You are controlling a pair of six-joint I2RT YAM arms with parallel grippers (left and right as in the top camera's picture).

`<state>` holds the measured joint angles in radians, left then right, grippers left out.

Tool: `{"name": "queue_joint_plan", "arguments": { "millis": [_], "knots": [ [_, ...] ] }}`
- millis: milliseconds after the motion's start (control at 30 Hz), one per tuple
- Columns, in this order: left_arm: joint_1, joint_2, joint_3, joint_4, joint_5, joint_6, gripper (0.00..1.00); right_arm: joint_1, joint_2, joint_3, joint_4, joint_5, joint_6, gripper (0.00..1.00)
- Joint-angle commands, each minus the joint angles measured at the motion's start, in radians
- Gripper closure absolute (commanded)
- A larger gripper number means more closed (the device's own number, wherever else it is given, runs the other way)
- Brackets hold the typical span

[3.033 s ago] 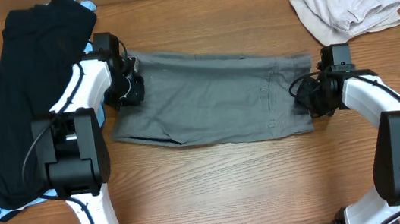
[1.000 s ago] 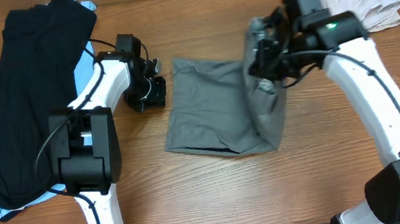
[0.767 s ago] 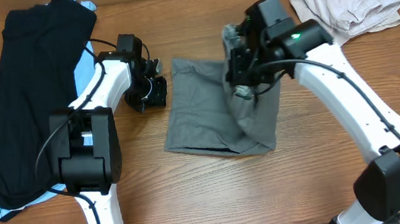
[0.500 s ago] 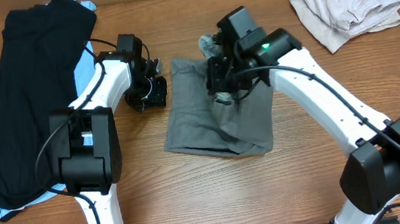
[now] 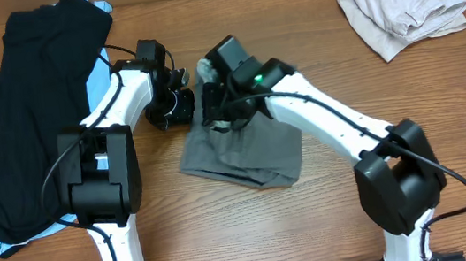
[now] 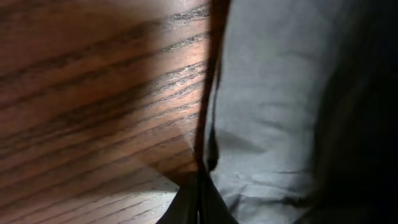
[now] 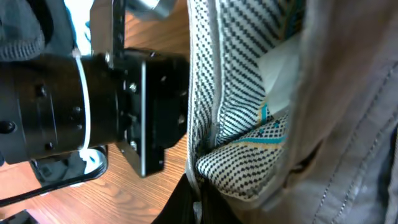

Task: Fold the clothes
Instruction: 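Release the right gripper and press the folded shorts flat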

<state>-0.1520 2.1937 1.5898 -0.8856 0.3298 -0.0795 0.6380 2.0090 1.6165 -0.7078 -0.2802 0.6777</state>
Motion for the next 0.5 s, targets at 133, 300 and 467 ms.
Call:
{"name": "queue_joint_plan", "arguments": {
  "millis": [133, 300, 467],
  "knots": [
    [-0.005, 0.01, -0.007, 0.004, 0.014, -0.014, 0.96, 0.033, 0.033, 0.022, 0.102, 0.003, 0.06, 0.37],
    [0.009, 0.01, -0.002, 0.008, 0.007, -0.014, 0.96, 0.003, -0.009, 0.033, 0.066, 0.003, 0.055, 0.28],
    [0.079, 0.009, 0.083, -0.076, 0.007, -0.011, 0.96, -0.055, -0.093, 0.048, -0.065, 0.012, -0.005, 0.25]
  ]
}}
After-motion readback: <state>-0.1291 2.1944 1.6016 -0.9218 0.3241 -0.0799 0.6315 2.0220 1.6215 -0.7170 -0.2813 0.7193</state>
